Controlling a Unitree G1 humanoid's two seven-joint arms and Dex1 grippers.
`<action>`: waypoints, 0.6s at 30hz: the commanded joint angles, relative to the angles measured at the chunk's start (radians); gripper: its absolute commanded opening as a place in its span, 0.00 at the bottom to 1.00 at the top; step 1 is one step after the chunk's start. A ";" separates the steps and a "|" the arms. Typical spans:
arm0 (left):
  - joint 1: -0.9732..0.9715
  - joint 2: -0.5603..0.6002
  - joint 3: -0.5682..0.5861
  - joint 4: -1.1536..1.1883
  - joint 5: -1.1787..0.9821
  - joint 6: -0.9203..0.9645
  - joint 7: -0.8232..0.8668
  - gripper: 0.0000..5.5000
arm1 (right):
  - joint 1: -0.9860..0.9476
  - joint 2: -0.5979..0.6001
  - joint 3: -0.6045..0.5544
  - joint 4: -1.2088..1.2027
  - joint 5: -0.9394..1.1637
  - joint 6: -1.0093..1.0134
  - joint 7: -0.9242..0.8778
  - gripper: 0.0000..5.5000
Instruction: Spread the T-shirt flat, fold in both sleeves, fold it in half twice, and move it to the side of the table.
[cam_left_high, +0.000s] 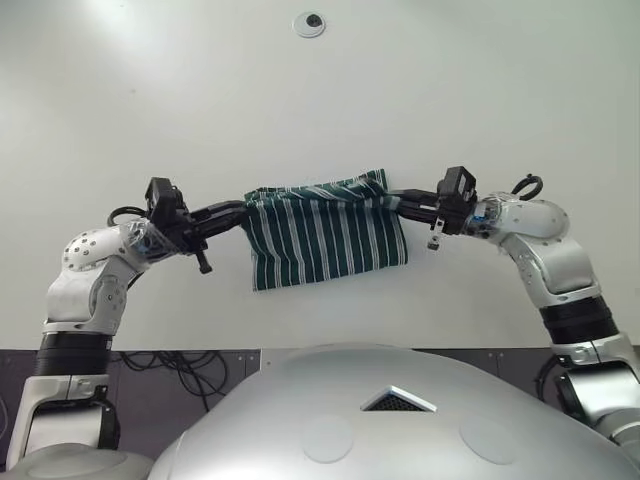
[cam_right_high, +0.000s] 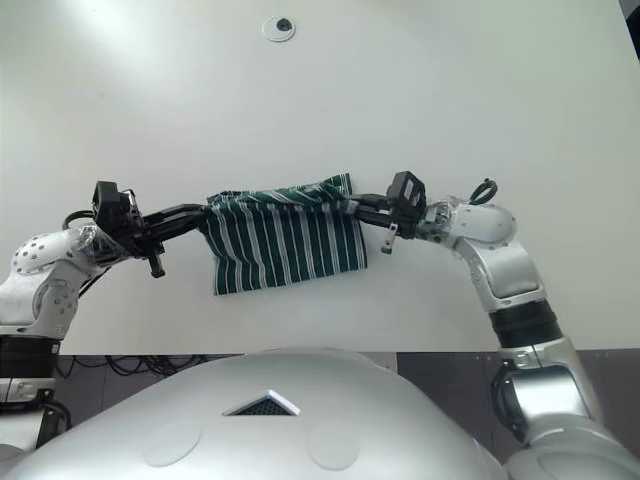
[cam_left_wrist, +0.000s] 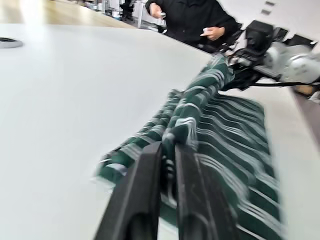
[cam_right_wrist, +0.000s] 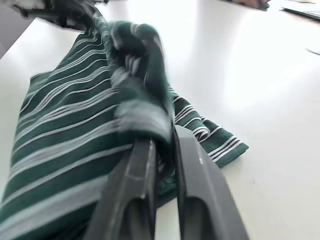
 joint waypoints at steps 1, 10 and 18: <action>-0.064 -0.053 0.040 0.044 0.076 -0.015 0.101 0.16 | -0.035 0.029 -0.031 0.036 -0.028 0.019 -0.026 0.19; -0.201 -0.170 0.088 0.174 0.308 -0.139 0.427 0.31 | 0.025 0.118 -0.039 -0.128 0.022 -0.012 -0.031 0.45; -0.295 -0.569 0.154 0.178 0.413 -0.633 0.811 0.31 | -0.070 0.228 0.209 0.305 -0.600 -0.211 -0.444 0.45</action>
